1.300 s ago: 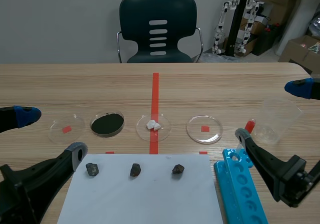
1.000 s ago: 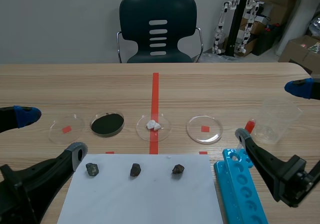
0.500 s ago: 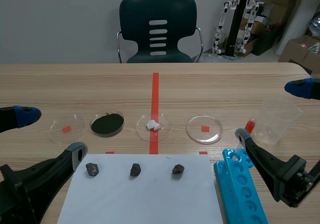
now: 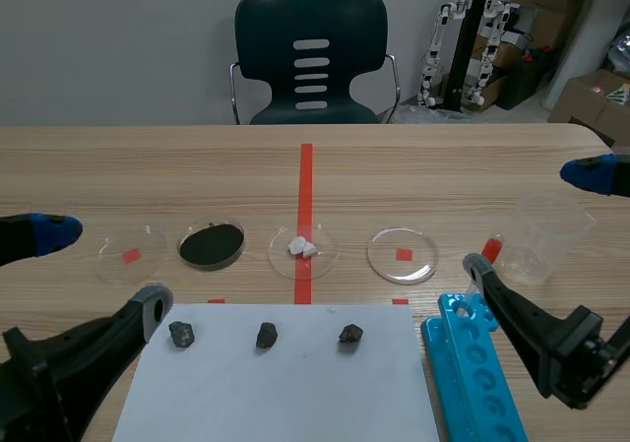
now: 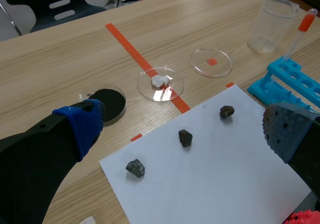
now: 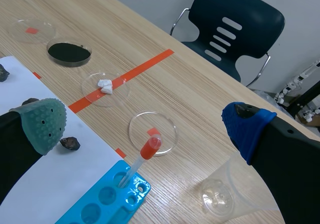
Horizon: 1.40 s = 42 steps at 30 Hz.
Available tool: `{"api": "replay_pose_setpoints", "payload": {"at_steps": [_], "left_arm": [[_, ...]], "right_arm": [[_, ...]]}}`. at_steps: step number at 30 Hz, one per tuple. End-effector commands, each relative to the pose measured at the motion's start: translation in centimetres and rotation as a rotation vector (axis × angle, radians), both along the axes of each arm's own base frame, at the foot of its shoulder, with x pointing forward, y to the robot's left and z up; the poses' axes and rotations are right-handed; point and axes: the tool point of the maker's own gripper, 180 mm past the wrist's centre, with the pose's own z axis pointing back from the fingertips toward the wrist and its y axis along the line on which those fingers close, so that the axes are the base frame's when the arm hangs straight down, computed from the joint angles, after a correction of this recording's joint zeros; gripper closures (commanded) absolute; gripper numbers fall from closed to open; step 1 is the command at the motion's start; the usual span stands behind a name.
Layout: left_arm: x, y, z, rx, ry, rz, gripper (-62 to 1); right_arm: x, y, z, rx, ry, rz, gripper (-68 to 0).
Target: Pick up the right mineral with the left hand
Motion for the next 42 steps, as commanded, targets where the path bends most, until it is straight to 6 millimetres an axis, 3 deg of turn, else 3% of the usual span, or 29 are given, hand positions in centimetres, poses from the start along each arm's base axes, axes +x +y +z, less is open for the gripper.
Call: {"api": "replay_pose_setpoints", "payload": {"at_steps": [1,12,22,28,42], "left_arm": [[0.1,-0.2,0.7,-0.013,-0.016,-0.003,-62.3],[0.1,-0.1,0.1,0.012,0.010,-0.004,-62.3],[1.4,-0.6,-3.0,0.157,0.170,-0.036,-62.3],[2.5,-2.7,-3.8,0.180,0.238,-0.054,-62.3],[4.3,-10.2,-3.6,0.228,0.264,-0.083,-62.3]], "right_arm": [[0.3,0.1,0.9,0.012,-0.031,0.006,-67.9],[0.3,0.1,0.9,0.012,-0.031,0.006,-67.9],[0.3,0.1,0.9,0.012,-0.031,0.005,-67.9],[0.3,0.1,0.9,0.012,-0.031,0.005,-67.9],[0.3,0.1,0.9,0.012,-0.031,0.005,-67.9]]}}
